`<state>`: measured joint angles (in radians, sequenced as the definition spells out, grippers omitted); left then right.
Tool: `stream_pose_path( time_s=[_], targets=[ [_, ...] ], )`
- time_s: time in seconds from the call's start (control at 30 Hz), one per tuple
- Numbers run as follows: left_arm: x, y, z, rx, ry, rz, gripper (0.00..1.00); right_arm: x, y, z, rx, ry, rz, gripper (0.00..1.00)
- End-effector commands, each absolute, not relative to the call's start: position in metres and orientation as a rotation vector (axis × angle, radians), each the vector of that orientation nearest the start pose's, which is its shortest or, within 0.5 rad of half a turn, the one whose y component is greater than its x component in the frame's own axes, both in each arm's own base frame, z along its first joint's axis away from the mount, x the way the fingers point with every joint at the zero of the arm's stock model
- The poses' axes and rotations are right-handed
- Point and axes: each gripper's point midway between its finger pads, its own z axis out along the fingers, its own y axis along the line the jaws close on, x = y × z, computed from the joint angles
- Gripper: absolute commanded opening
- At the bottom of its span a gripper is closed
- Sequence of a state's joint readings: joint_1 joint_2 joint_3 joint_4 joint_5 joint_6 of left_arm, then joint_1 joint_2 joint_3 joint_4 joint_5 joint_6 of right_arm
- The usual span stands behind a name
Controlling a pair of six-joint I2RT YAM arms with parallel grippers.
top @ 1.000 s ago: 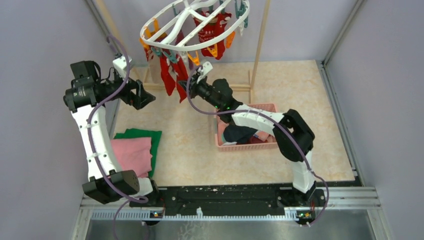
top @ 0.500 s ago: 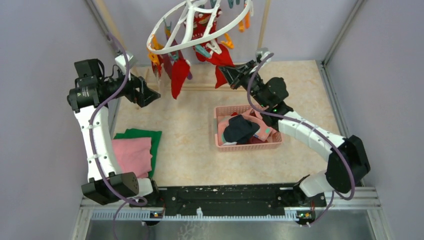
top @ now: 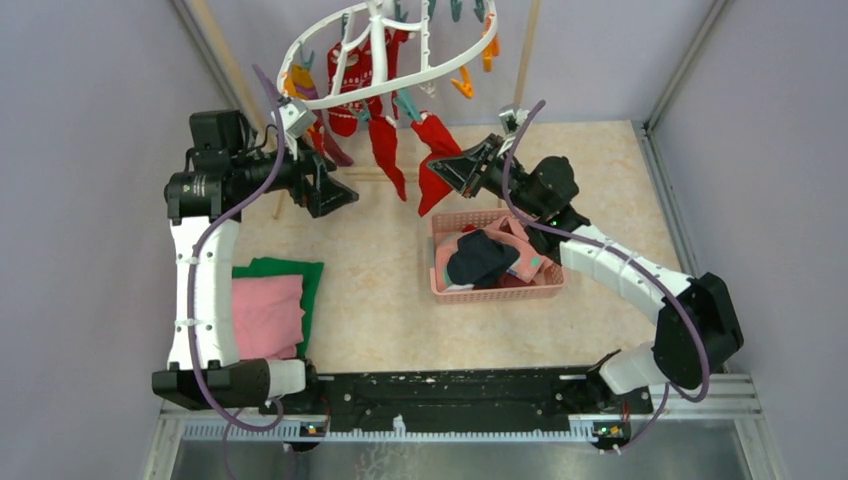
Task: Remove the socks clipped to the hanger
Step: Remove the sock from the hanger.
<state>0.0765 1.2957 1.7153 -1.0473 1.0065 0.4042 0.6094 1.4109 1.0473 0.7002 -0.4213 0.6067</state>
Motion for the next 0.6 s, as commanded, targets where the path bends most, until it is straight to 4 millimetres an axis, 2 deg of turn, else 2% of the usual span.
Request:
stream_pose_path(
  time_s=[0.0, 0.23, 0.4, 0.57],
  targets=[
    [0.272, -0.14, 0.395, 0.877, 1.71, -0.87, 0.99, 0.29, 0.35, 0.39, -0.507, 1.276, 1.43, 0.07],
    [0.268, -0.167, 0.386, 0.941, 1.695, -0.939, 0.98, 0.267, 0.362, 0.408, -0.625, 1.225, 1.577, 0.16],
    [0.265, -0.186, 0.382, 0.966, 1.658, -1.01, 0.95, 0.265, 0.367, 0.411, -0.624, 1.208, 1.628, 0.27],
    [0.268, -0.194, 0.382, 0.973, 1.64, -1.06, 0.95, 0.264, 0.373, 0.424, -0.614, 1.168, 1.726, 0.35]
  ],
)
